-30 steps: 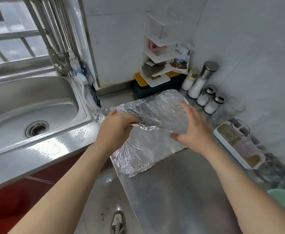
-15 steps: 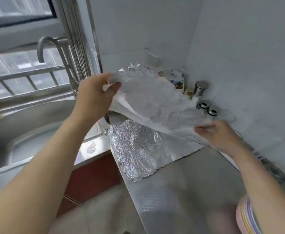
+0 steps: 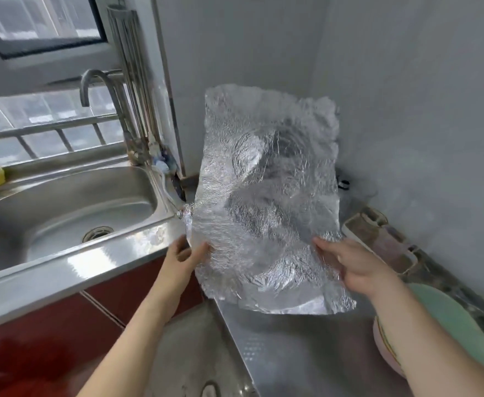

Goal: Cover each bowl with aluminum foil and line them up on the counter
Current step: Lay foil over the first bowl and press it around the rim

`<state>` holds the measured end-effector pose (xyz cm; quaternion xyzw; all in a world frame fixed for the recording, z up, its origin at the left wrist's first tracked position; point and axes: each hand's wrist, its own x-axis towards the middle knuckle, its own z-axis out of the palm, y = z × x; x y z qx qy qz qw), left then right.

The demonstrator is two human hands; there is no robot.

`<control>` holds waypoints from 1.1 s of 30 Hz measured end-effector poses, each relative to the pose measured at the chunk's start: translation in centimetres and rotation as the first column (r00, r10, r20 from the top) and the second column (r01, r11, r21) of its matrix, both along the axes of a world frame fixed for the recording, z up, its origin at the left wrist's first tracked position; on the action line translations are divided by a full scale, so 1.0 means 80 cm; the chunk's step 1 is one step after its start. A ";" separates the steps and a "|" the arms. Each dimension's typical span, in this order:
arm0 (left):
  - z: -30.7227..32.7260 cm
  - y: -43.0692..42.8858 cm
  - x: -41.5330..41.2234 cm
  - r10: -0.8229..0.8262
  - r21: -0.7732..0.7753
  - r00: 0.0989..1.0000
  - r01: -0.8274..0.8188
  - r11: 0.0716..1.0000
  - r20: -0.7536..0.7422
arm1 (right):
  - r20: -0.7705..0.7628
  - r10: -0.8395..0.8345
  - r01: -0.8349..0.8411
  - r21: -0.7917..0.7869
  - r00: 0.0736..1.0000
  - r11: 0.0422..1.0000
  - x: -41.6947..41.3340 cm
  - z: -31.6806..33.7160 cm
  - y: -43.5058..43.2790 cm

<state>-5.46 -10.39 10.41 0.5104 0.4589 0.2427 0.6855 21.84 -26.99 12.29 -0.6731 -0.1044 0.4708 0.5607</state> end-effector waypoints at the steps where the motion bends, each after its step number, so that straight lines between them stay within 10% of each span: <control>1: -0.008 -0.005 -0.005 -0.018 -0.060 0.999 0.020 0.998 0.033 | -0.009 0.008 -0.008 -0.032 1.000 0.999 -0.007 -0.006 -0.004; 14: -0.104 -0.043 -0.035 0.043 0.027 0.960 -0.036 0.999 -0.276 | 0.455 0.154 0.106 -0.496 0.877 0.862 -0.057 -0.087 -0.041; 19: -0.135 -0.051 -0.045 -0.086 0.070 0.950 0.112 0.991 -0.302 | 0.566 0.722 -0.087 -0.760 0.397 0.644 -0.067 -0.107 -0.056; 25: -0.148 -0.051 -0.051 -0.267 -0.068 0.907 0.259 0.964 -0.327 | 0.237 0.940 -0.346 -0.927 -0.244 0.144 -0.086 -0.118 -0.070; 29: -0.151 -0.047 -0.064 -0.463 -0.143 0.846 0.440 0.886 -0.265 | 0.131 0.920 -0.305 -0.952 -0.369 0.013 -0.079 -0.120 -0.083; 33: -0.159 -0.045 -0.068 -0.440 0.263 0.650 0.700 0.663 -0.620 | 0.187 0.913 -0.322 -0.944 -0.361 0.066 -0.068 -0.128 -0.093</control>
